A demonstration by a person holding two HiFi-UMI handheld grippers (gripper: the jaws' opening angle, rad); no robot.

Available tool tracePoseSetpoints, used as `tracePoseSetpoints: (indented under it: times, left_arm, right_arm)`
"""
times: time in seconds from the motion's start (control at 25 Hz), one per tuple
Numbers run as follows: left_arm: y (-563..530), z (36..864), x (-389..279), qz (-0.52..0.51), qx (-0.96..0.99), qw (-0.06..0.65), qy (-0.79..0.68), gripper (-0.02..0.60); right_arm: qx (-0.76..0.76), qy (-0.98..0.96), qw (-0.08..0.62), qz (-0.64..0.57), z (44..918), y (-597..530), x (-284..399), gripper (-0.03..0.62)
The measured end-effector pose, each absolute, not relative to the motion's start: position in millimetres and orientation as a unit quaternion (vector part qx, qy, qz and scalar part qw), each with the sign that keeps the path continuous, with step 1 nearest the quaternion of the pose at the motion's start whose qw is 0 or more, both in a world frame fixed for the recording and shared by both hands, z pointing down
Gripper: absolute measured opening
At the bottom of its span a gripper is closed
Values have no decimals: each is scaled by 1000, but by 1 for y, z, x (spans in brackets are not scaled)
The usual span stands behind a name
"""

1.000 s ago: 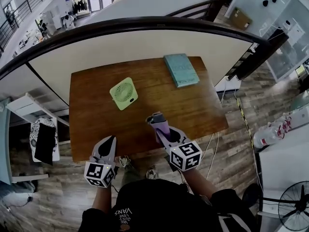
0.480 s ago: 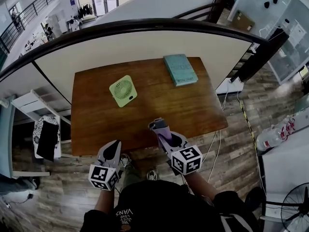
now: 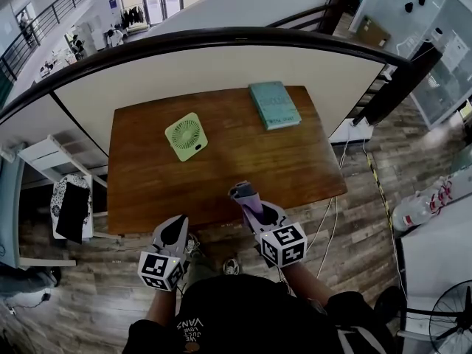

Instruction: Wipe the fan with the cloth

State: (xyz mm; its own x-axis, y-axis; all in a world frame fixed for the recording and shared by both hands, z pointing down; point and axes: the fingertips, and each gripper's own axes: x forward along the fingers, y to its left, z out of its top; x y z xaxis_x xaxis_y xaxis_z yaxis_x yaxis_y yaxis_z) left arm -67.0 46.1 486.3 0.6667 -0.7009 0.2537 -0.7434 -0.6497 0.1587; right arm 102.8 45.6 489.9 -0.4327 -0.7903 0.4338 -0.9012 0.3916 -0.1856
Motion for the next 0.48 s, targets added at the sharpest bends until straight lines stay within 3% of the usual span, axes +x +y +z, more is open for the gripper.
tracePoseSetpoints:
  times: [0.48]
  left_arm:
    - [46, 486, -59, 84, 903, 123, -403, 11]
  right_arm:
    - [516, -821, 133, 203, 492, 48, 109, 99]
